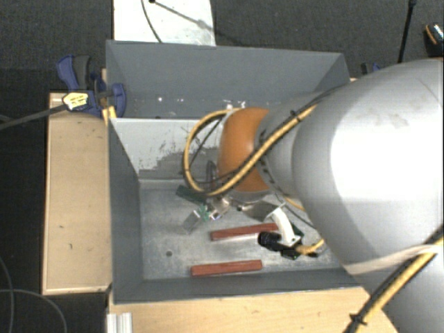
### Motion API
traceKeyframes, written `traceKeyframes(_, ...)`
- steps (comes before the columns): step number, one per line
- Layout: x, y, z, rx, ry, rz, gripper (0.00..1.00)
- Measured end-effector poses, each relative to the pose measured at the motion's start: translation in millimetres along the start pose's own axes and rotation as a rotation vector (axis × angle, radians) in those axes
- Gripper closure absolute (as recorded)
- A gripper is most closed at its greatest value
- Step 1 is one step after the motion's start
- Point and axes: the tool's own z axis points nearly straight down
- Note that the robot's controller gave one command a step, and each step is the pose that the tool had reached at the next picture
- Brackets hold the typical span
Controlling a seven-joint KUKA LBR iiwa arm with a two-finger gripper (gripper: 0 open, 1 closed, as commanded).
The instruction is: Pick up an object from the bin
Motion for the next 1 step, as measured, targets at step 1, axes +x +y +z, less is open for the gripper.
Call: traceKeyframes(1,-4.6,-2.2,0.2,0.002,-0.001,0.007,1.0)
